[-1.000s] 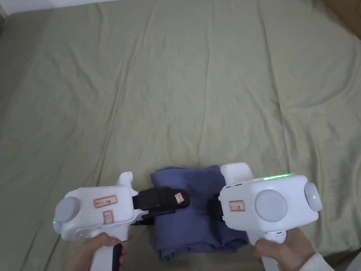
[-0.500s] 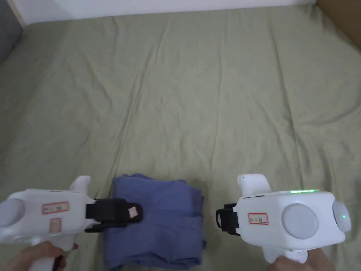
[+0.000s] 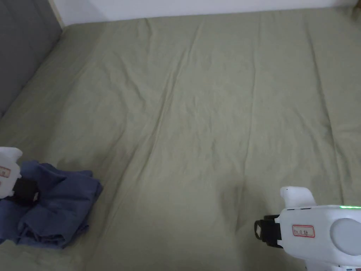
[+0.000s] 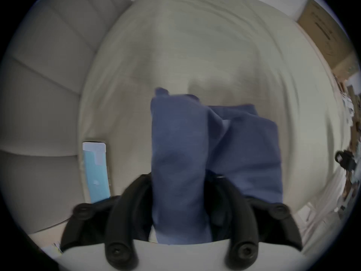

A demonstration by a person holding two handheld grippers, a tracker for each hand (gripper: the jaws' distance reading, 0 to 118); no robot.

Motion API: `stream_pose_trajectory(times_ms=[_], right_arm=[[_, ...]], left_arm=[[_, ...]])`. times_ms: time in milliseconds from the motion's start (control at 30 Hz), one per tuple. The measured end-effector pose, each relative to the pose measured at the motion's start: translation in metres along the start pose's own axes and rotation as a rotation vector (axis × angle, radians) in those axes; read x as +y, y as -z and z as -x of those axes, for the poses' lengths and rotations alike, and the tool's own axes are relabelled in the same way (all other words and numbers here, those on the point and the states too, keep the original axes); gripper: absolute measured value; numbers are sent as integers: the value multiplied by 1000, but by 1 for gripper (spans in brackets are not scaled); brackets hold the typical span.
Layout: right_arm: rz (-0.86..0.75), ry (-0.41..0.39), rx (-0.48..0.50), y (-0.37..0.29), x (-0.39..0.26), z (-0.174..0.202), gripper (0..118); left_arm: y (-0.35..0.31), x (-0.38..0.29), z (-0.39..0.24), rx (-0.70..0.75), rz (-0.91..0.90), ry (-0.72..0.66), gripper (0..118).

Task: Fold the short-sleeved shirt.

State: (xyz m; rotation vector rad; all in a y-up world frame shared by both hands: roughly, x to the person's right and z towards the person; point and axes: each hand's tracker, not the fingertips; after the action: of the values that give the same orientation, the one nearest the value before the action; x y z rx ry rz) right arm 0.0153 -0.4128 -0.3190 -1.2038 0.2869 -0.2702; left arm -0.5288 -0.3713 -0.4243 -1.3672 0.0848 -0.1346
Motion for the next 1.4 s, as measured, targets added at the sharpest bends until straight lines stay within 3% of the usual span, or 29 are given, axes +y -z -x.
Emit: stream_pose_trajectory(times_ms=[33, 67, 100, 200, 233, 267, 300, 333, 367, 433, 600, 733, 1067, 1233, 1400], right_arm=[[4, 1, -4, 1, 0, -1, 3], [8, 3, -10, 2, -1, -1, 3], [10, 5, -12, 2, -2, -1, 3], [11, 2, -9, 1, -5, -3, 3], [9, 2, -8, 0, -6, -3, 3], [8, 4, -7, 0, -6, -3, 3], [6, 7, -6, 0, -6, -5, 3], [4, 10, -6, -1, -6, -6, 3], [2, 13, -5, -2, -7, -6, 3], [-5, 16, -4, -5, -7, -8, 3], [-43, 26, 3, -20, -9, -13, 3], [-116, 22, -1, -36, -8, -14, 3], [-373, -96, -75, -99, -9, 9, 3], [-560, -164, -114, -140, -16, 28, 3], [-790, -251, -244, -175, -33, 47, 3]], left_arm=[[-3, 0, -4, 22, -27, -17, 82], [-3, 1, 8, 59, -35, -29, 102], [-7, 2, 6, 68, -41, -44, 111], [-6, 5, 16, -6, -80, -82, 110], [-6, 5, 18, -34, -89, -89, 104], [-11, 5, 14, -77, -101, -95, 86], [-16, 6, 10, -145, -121, -98, 52], [-30, -8, -11, -188, -142, -96, 12], [-35, -12, -26, -216, -159, -80, 8], [-46, -16, -55, -226, -203, -32, 3], [-77, -51, -107, -511, -319, -66, 0], [-99, -69, -155, -548, -378, -18, 0], [-168, -110, -248, -388, -721, -1, 0], [-206, -141, -281, -426, -890, -57, 0], [-229, -166, -315, -196, -1113, 4, 0]])
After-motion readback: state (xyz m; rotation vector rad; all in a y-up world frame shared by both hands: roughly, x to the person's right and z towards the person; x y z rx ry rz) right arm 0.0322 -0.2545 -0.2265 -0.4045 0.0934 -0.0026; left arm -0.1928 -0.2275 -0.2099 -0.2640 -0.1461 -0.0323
